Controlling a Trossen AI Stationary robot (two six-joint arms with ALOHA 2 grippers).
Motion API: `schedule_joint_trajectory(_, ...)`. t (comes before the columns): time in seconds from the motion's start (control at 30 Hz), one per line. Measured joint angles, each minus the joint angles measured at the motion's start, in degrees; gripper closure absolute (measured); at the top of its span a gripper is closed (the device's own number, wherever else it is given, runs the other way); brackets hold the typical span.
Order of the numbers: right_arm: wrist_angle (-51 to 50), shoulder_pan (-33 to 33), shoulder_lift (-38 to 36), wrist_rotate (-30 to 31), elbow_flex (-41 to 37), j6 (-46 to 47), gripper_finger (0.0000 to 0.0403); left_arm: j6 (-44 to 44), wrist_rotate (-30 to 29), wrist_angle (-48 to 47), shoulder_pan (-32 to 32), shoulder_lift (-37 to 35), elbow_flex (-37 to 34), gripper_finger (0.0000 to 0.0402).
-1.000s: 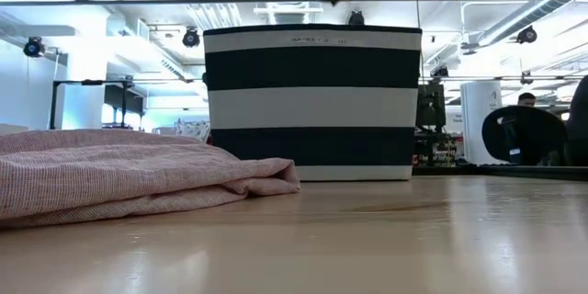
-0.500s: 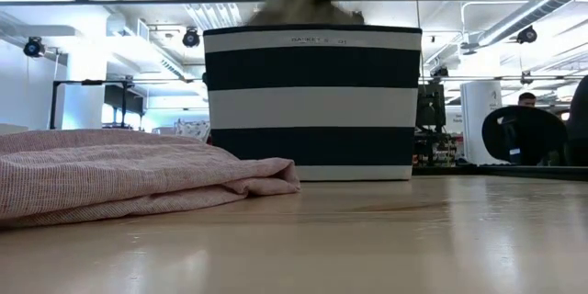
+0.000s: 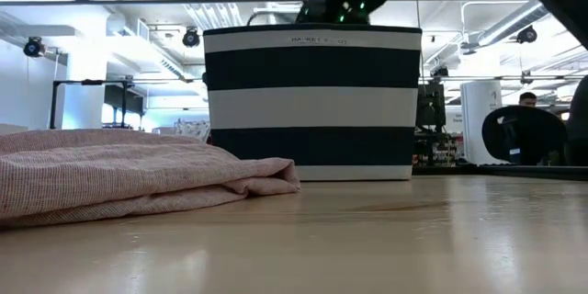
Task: Sort clothes
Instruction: Put the brown short pants into the blue laundry bin, then put the pink long sleeve into the blue laundry bin
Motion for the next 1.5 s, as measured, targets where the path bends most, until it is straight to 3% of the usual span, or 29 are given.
schedule_joint_trajectory(0.27, -0.19, -0.59, 5.04, -4.11, 0.02, 0.72, 0.0391, -0.05, -0.01, 0.01, 0.01, 0.0, 0.0, 0.0143)
schedule_joint_trajectory(0.7, -3.49, 0.64, -2.8, -4.13, -0.11, 4.14, 0.0207, -1.24, -0.02, -2.21, 0.01, 0.0, 0.02, 0.0143)
schedule_joint_trajectory(0.93, -5.19, 1.34, -11.35, -4.25, -0.11, 2.83, 0.0158, -1.25, -0.02, -2.26, 0.0, 0.0, 0.02, 0.0143)
schedule_joint_trajectory(1.03, -5.19, 1.47, -15.14, -4.11, -0.11, 2.59, 0.017, -1.25, -0.03, -2.28, 0.01, 0.0, 0.02, 0.0143)
schedule_joint_trajectory(1.13, -4.46, 1.95, -18.72, -4.11, -0.5, 1.51, 0.0213, -1.27, -0.02, -2.33, -0.01, 0.0, 0.02, 0.0143)
schedule_joint_trajectory(1.33, -2.6, 3.39, -24.54, -4.18, -4.79, -1.94, 0.0377, -1.47, -0.03, -2.55, -0.01, 0.0, 0.02, 0.0143)
schedule_joint_trajectory(1.5, 0.26, 3.23, -29.21, -4.09, -11.27, -2.5, 0.0388, -1.49, -0.04, -2.53, 0.01, 0.0, 0.02, 0.0143)
